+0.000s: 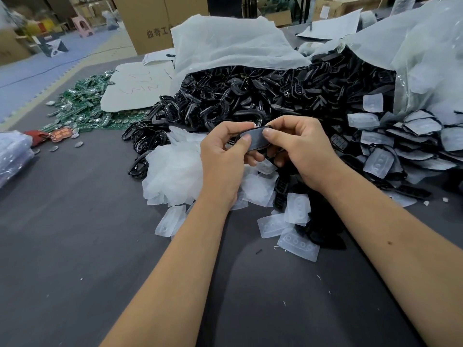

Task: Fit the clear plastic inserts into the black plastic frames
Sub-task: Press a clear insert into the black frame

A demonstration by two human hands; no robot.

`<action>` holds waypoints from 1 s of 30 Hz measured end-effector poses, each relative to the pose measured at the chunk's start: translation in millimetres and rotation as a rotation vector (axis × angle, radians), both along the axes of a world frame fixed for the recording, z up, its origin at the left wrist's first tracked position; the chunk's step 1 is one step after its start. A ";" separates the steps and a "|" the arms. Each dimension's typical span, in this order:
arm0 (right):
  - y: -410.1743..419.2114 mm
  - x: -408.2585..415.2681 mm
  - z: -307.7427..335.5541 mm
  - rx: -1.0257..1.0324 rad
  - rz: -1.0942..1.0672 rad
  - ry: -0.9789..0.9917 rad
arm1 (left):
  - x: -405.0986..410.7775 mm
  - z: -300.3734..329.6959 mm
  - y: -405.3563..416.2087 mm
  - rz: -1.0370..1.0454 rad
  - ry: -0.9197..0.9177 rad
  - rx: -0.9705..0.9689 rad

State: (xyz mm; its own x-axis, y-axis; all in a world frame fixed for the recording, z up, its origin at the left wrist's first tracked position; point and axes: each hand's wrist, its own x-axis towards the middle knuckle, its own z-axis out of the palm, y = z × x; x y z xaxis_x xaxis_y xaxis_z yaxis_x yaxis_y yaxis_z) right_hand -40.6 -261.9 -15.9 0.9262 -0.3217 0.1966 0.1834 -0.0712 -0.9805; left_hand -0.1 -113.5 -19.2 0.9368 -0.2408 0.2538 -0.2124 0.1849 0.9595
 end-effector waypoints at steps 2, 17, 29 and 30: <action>-0.8 -0.2 0.1 0.016 0.018 -0.002 | -0.6 0.1 0.3 -0.008 0.005 -0.003; -2.0 0.1 -0.4 0.034 0.026 0.001 | 1.2 -2.2 -0.6 0.005 -0.034 0.054; -1.4 -1.7 0.6 -0.026 0.030 0.013 | 1.2 -0.5 1.3 -0.054 0.019 0.003; -1.5 -1.8 0.4 -0.021 0.035 0.020 | 1.1 -0.4 1.3 -0.058 0.027 -0.001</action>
